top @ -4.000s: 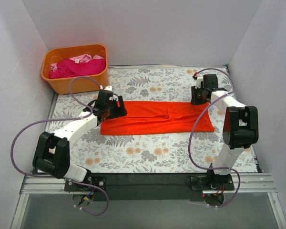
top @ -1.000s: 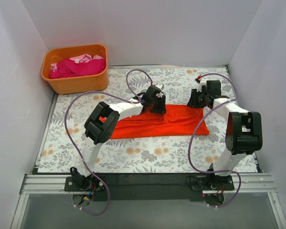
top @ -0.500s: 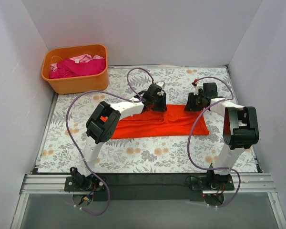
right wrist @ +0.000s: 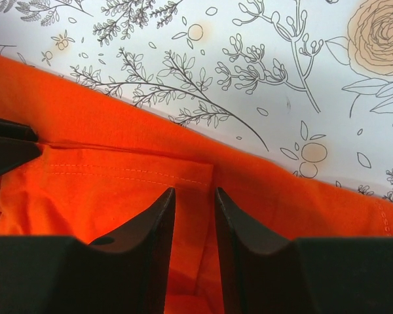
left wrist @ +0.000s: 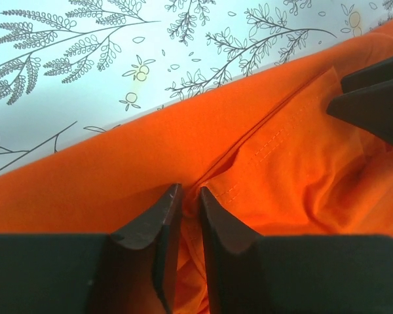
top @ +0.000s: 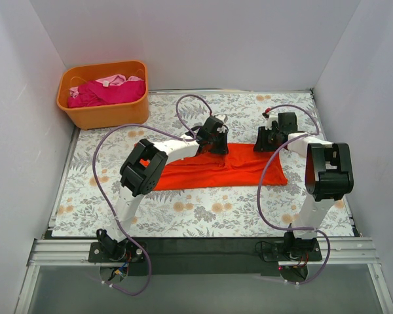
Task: Fold and stack the t-shirts
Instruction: Fold the tshirt
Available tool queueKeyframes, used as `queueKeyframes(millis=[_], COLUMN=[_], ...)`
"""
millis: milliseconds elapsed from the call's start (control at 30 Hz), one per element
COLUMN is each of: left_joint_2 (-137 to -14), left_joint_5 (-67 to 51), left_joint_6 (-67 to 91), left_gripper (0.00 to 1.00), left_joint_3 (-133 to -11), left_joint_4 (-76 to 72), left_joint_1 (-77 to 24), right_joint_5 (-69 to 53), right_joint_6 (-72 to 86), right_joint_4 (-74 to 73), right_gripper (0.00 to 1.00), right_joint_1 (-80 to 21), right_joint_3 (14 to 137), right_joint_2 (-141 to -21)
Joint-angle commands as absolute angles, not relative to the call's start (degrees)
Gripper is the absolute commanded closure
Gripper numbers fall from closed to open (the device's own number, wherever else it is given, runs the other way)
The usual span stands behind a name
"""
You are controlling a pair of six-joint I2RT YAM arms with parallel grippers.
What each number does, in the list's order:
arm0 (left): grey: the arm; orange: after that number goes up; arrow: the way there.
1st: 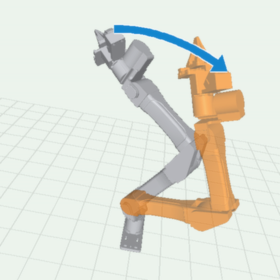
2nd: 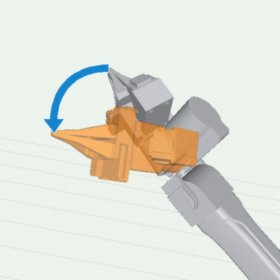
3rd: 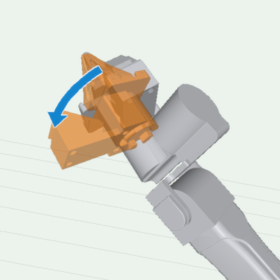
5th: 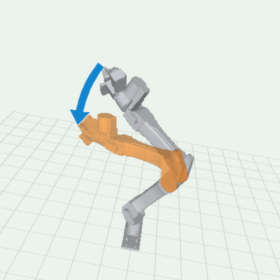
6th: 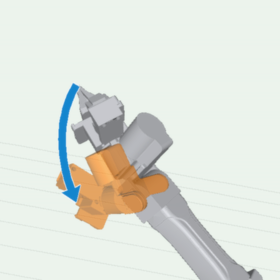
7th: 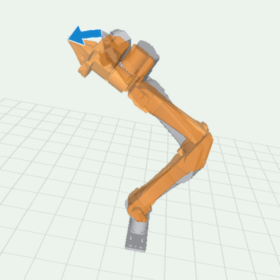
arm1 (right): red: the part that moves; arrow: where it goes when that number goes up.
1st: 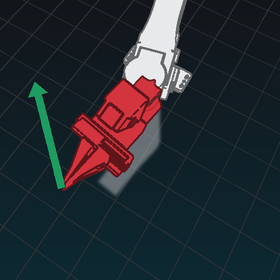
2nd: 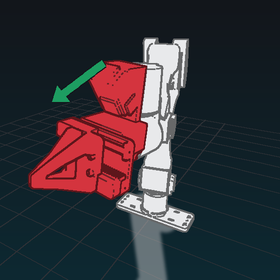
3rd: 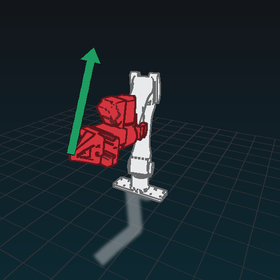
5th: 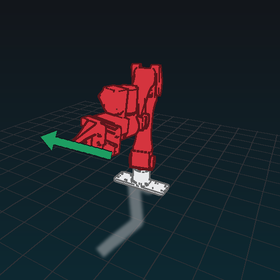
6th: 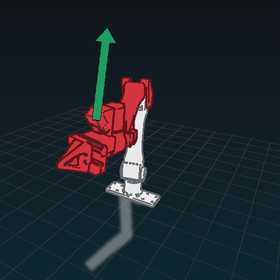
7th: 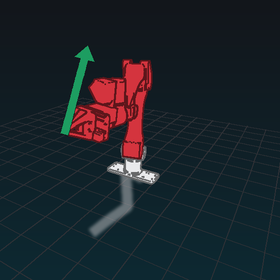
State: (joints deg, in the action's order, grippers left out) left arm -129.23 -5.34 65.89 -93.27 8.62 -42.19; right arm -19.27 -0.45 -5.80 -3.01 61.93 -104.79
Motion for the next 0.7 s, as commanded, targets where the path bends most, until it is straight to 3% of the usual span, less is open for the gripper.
queueKeyframes(millis=[0, 233, 467, 667], left_joint_2=[-127.79, -127.27, -125.95, -124.72], left_joint_5=[-5.97, -6.06, -5.8, -4.84], left_joint_6=[65.57, 64.86, 63.99, 63.46], left_gripper=[0.83, 0.91, 0.94, 0.96], left_joint_3=[-93.78, -93.6, -92.99, -92.2], left_joint_4=[8.79, 8.53, 7.56, 6.5], left_joint_1=[-42.8, -42.89, -42.89, -42.89], right_joint_5=[-19.6, -19.6, -20.83, -21.8], right_joint_6=[-1.67, -2.37, -2.99, -3.78], right_joint_4=[-4.39, -4.39, -4.48, -4.48], right_gripper=[0.68, 0.71, 0.98, 0.99], right_joint_1=[-3.08, -3.08, -3.16, -2.99], right_joint_3=[64.51, 65.3, 65.92, 66.71], right_joint_2=[-105.99, -106.87, -105.74, -104.33])
